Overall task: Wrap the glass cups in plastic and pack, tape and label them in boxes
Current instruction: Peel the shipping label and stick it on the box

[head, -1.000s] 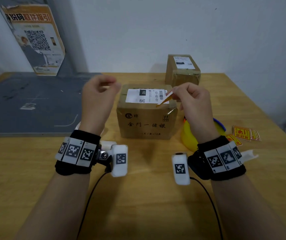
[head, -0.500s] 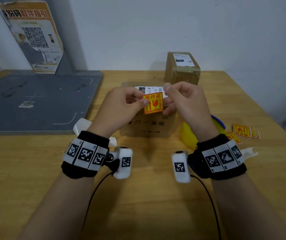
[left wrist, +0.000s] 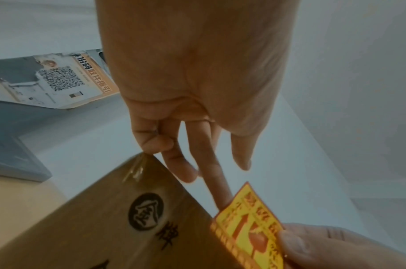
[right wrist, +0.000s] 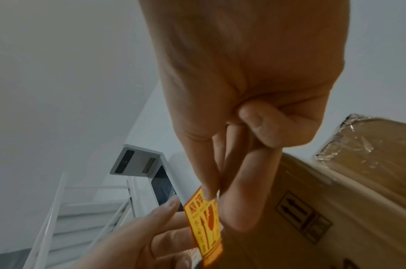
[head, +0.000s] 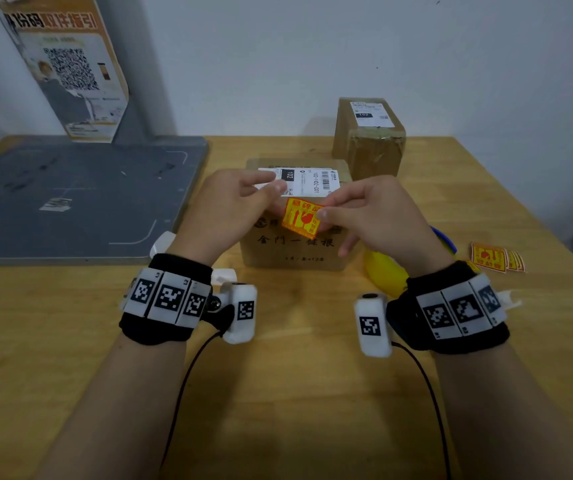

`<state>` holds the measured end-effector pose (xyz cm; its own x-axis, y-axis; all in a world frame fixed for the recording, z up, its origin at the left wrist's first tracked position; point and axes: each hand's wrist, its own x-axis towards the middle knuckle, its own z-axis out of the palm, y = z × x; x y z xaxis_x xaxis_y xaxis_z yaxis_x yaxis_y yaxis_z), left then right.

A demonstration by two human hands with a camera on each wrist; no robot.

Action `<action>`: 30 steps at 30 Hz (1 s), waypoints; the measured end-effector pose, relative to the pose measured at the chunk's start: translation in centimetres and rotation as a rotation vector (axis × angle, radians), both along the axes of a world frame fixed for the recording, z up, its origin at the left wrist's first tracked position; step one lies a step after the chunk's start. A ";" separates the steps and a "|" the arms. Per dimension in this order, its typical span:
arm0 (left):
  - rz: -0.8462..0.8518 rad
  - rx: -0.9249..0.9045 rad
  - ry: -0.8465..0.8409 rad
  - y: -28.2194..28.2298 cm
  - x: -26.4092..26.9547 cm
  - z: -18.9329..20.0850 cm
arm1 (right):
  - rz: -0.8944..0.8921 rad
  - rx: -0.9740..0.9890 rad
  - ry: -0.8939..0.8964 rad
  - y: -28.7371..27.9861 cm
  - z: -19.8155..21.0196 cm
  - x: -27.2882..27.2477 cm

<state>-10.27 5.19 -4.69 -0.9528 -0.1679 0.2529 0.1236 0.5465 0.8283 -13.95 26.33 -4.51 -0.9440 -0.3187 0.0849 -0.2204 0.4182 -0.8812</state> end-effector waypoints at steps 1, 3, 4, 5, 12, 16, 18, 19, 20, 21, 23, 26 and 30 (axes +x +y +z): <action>0.016 0.025 0.034 -0.1 0.1 0.0 | 0.014 -0.001 -0.004 0.2 0.1 0.0; 0.065 0.033 0.121 -0.3 0.0 -0.1 | 0.043 0.028 -0.009 0.5 0.1 0.0; 0.080 0.015 0.141 -0.4 -0.1 -0.3 | 0.057 0.061 -0.015 0.5 0.1 0.0; 0.071 -0.010 0.137 -0.5 -0.2 -0.4 | 0.070 0.107 -0.020 0.5 0.0 -0.1; -0.082 -0.189 0.049 -0.9 -1.2 -2.0 | -0.001 0.221 0.018 -0.6 -0.7 0.0; -0.086 -0.227 0.072 -1.0 -1.6 -2.3 | -0.068 0.193 0.012 -1.1 -1.0 -0.2; -0.089 -0.234 0.076 -1.2 -1.8 -2.6 | -0.084 0.183 -0.008 -1.3 -1.1 -0.3; -0.090 -0.237 0.079 -1.2 -1.9 -2.8 | -0.090 0.182 -0.017 -1.4 -1.2 -0.3; -0.094 -0.235 0.082 -1.3 -2.0 -2.9 | -0.094 0.181 -0.021 -1.4 -1.2 -0.3; -0.098 -0.233 0.084 -1.3 -2.1 -3.0 | -0.098 0.180 -0.022 -1.5 -1.3 -0.3; -0.098 -0.232 0.091 -1.4 -2.2 -3.2 | -0.107 0.180 -0.019 -1.5 -1.3 -0.3; -0.083 -0.229 0.098 -1.3 -2.3 -3.3 | -0.125 0.178 -0.015 -1.6 -1.4 -0.3; -0.038 -0.223 0.125 -0.9 -2.4 -3.4 | -0.133 0.166 -0.012 -1.7 -1.5 -0.2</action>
<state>-12.68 4.28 -8.14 -0.9164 -0.0592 0.3960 0.2415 0.7072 0.6645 -14.14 24.63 -6.00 -0.9793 -0.1999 0.0305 -0.1438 0.5829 -0.7997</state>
